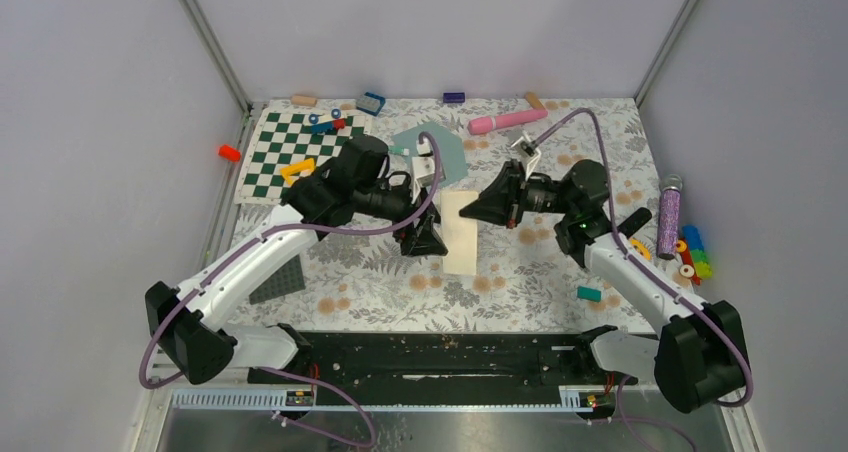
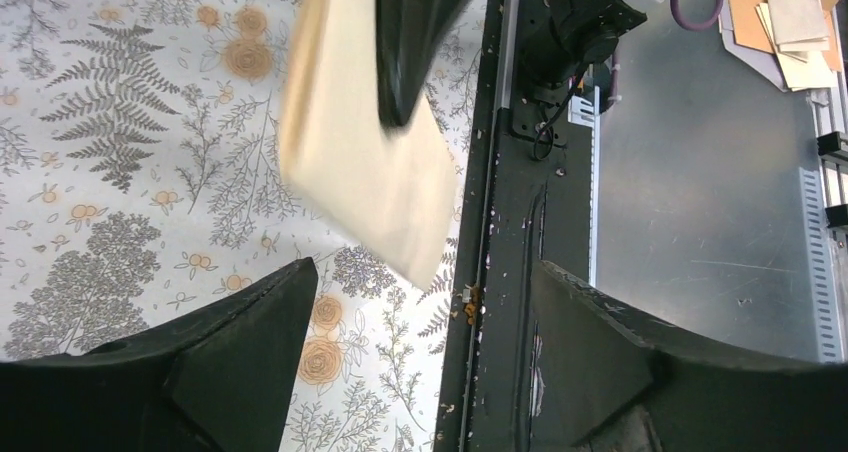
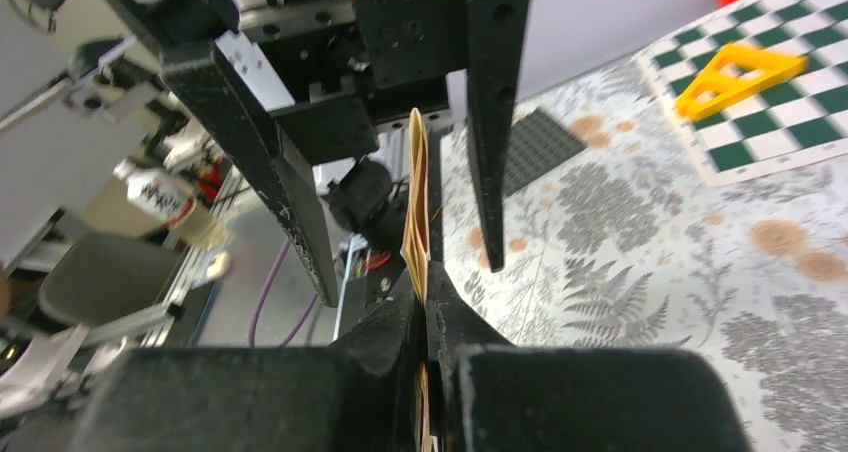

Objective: Place the letter into the envelope and seal it
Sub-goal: Fold the letter.

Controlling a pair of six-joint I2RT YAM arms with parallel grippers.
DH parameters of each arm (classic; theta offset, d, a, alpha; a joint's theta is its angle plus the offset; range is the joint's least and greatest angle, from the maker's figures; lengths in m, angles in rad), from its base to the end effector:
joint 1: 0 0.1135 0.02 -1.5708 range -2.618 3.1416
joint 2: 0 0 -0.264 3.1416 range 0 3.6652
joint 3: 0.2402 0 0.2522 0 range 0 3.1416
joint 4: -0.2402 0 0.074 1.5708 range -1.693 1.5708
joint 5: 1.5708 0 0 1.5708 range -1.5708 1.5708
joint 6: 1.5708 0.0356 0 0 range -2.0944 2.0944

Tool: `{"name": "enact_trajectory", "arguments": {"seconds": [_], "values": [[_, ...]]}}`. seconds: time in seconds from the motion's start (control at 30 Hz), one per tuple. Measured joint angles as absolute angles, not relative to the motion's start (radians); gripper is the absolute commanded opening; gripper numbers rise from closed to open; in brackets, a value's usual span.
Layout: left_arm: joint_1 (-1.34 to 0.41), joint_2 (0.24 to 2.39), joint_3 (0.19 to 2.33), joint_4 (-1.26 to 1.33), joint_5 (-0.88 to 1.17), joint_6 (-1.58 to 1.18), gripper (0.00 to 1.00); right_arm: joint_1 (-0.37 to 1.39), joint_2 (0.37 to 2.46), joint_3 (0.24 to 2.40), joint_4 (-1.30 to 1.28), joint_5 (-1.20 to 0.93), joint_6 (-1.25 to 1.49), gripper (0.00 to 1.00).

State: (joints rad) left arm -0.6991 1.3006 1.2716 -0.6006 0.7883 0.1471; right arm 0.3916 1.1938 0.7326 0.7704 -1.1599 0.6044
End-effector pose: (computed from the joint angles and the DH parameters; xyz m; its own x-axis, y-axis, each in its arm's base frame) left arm 0.1952 -0.1971 0.3624 -0.3150 0.3999 -0.8607 0.9489 0.1134 -0.2946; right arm 0.2213 0.1267 0.3305 -0.3139 0.1160 -0.9423 -0.9495 -0.0365 0.3118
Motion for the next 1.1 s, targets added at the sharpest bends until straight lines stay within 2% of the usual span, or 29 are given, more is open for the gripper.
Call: {"name": "enact_trajectory", "arguments": {"seconds": [0.3, 0.53, 0.6, 0.8, 0.93, 1.0, 1.03, 1.07, 1.1], "values": [[-0.64, 1.29, 1.272, -0.57, 0.836, 0.093, 0.8, 0.316, 1.1, 0.728, 0.861, -1.059, 0.714, 0.0], [-0.64, 1.349, 1.298, -0.56, 0.846, 0.056, 0.7, 0.316, 1.128, 0.698, 0.921, -1.029, 0.797, 0.0], [-0.64, 1.366, 1.317, -0.556, 0.851, 0.05, 0.64, 0.316, 1.137, 0.692, 0.927, -1.028, 0.809, 0.0], [-0.64, 1.401, 1.363, -0.548, 0.869, 0.03, 0.34, 0.316, 1.161, 0.683, 0.941, -1.025, 0.84, 0.0], [-0.64, 1.414, 1.369, -0.543, 0.886, 0.019, 0.21, 0.316, 1.162, 0.683, 0.956, -1.013, 0.851, 0.0], [-0.64, 1.419, 1.369, -0.542, 0.891, 0.014, 0.01, 0.316, 1.163, 0.683, 0.956, -1.011, 0.857, 0.0], [-0.64, 1.423, 1.369, -0.54, 0.894, 0.014, 0.0, 0.316, 1.163, 0.683, 0.957, -1.011, 0.859, 0.0], [-0.64, 1.425, 1.369, -0.539, 0.896, 0.008, 0.0, 0.316, 1.164, 0.683, 0.959, -1.011, 0.862, 0.02], [-0.64, 1.425, 1.369, -0.537, 0.898, 0.006, 0.0, 0.316, 1.166, 0.683, 0.962, -1.012, 0.864, 0.15]]}}
